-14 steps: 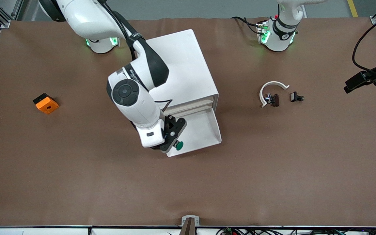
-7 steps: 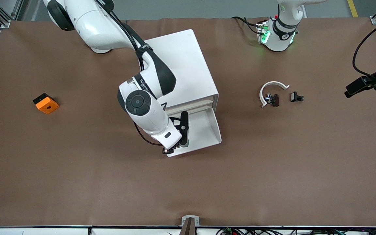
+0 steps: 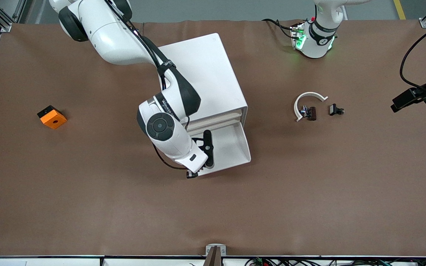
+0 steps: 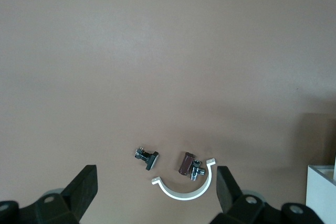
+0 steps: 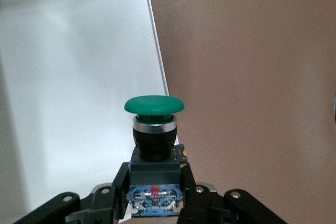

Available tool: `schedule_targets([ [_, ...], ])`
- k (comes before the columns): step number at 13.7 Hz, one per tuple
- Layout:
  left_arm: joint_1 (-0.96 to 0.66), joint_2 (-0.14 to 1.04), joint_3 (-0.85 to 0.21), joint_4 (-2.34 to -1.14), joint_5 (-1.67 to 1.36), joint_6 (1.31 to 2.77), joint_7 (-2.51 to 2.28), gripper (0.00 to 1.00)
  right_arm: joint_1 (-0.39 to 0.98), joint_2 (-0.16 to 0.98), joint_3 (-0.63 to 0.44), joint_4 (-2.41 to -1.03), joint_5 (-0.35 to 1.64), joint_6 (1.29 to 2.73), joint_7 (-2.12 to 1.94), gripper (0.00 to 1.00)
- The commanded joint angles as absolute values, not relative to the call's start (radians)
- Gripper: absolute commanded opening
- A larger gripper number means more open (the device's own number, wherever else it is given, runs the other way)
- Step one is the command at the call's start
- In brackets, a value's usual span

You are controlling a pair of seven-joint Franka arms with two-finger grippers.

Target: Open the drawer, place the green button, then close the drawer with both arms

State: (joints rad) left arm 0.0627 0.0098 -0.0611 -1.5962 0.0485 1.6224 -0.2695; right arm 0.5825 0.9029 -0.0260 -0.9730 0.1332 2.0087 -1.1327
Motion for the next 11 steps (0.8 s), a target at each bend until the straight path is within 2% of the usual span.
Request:
schedule_targets([
  [1, 0.067, 0.014, -0.055, -1.597, 0.032, 1.635, -0.258, 1.00, 0.584, 0.937, -0.020, -0.919, 0.147, 1.994, -1.175, 0.00],
  [11, 0.067, 0.011, -0.055, -1.597, 0.034, 1.628, -0.250, 1.00, 0.635, 0.949, -0.028, -0.925, 0.140, 1.939, -1.186, 0.00],
])
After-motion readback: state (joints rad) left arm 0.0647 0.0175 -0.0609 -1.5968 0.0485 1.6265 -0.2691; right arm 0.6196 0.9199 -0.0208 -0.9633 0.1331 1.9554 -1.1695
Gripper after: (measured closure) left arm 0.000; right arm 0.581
